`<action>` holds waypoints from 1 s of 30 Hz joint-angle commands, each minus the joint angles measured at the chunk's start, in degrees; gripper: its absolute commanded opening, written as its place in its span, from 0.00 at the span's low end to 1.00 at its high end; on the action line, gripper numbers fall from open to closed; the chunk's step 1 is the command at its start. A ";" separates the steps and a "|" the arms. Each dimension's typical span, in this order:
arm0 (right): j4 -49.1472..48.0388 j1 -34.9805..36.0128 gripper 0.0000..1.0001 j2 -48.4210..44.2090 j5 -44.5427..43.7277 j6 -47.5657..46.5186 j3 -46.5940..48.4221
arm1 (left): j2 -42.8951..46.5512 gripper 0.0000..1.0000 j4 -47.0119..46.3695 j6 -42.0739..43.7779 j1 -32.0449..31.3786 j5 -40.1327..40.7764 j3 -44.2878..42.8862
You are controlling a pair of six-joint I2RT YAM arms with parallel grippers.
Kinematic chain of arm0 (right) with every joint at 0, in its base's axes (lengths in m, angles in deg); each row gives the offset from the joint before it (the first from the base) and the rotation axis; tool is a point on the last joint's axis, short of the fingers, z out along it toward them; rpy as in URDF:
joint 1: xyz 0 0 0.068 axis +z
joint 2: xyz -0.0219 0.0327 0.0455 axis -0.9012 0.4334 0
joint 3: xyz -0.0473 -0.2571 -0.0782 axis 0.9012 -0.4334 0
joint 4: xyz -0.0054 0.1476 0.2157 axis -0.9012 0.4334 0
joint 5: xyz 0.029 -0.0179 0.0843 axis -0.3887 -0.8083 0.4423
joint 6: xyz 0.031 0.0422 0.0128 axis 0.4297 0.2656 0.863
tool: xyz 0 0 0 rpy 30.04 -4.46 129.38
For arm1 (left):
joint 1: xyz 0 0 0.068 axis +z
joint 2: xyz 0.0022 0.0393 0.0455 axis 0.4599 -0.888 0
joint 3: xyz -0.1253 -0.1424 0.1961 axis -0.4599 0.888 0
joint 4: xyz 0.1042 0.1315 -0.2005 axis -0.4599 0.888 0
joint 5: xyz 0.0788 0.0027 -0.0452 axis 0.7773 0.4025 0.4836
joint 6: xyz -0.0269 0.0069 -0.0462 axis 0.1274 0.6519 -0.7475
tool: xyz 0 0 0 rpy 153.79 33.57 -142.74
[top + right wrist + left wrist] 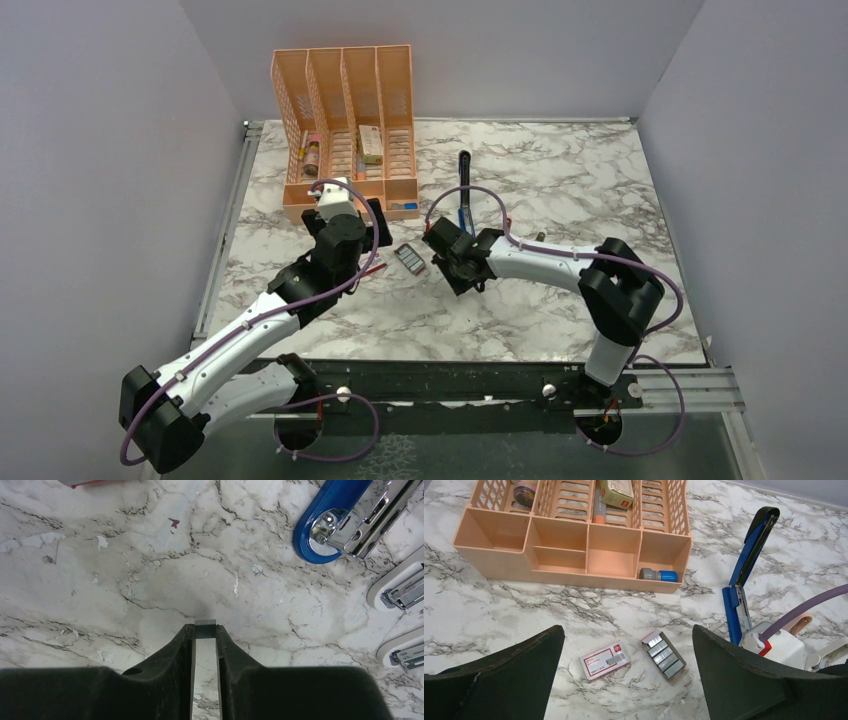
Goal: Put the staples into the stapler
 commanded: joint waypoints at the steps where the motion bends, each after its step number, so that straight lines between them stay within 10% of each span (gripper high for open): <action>1: 0.28 0.31 0.24 -0.27 1.18 0.24 -0.13 | -0.21 0.99 -1.45 -0.11 0.19 -0.27 -0.15; 30: 4.21 0.22 0.37 5.01 -10.78 11.20 4.45 | 0.31 0.99 -1.27 -0.02 0.22 0.34 0.19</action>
